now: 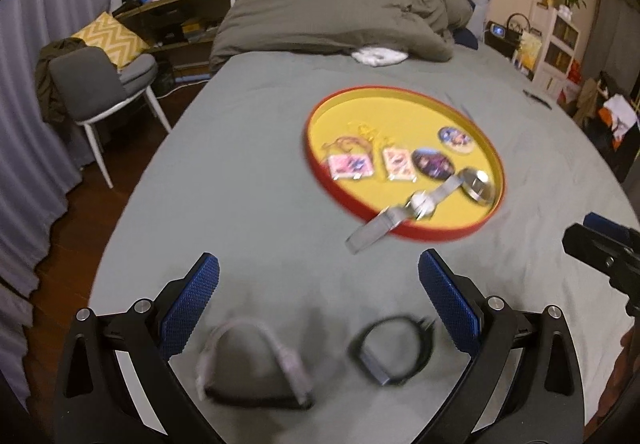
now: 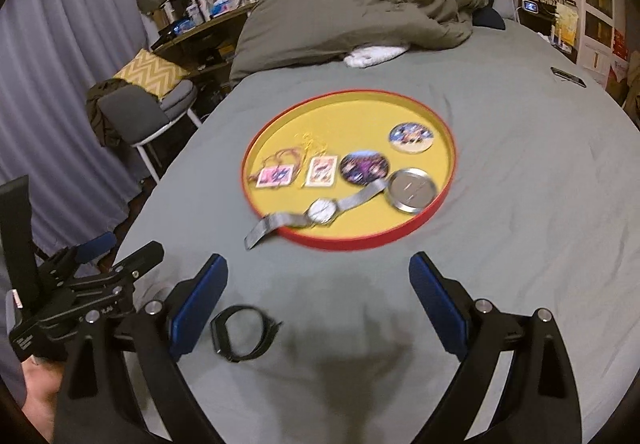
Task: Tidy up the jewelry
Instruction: 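Move both open tools back over the badges in the tray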
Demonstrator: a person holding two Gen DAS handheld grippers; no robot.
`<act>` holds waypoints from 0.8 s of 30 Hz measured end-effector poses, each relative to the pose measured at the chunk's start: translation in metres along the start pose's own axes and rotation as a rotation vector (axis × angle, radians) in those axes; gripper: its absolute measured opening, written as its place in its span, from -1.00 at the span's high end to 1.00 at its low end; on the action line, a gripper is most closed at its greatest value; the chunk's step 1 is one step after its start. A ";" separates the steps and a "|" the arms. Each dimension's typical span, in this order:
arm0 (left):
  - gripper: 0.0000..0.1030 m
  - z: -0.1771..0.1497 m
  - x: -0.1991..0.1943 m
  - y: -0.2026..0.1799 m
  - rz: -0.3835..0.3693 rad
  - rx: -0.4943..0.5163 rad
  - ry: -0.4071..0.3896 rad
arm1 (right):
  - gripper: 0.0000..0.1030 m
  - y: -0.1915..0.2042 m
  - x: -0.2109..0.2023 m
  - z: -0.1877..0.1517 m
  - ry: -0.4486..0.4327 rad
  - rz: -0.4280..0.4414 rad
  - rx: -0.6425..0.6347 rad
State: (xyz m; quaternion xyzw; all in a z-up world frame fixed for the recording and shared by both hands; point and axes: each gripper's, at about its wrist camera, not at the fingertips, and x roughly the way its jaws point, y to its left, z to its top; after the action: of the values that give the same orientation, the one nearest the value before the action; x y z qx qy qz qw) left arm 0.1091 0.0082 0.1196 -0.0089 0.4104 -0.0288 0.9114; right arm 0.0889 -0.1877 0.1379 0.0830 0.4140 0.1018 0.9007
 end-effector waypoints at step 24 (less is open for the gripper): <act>-0.89 0.099 0.159 -0.120 -0.161 0.069 0.206 | -0.71 -0.082 0.123 0.139 0.191 -0.102 0.025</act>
State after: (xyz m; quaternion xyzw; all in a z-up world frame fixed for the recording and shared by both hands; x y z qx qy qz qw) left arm 0.2824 -0.1215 0.0712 -0.0075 0.4983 -0.1167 0.8591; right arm 0.2822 -0.2452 0.1182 0.0628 0.5028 0.0580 0.8602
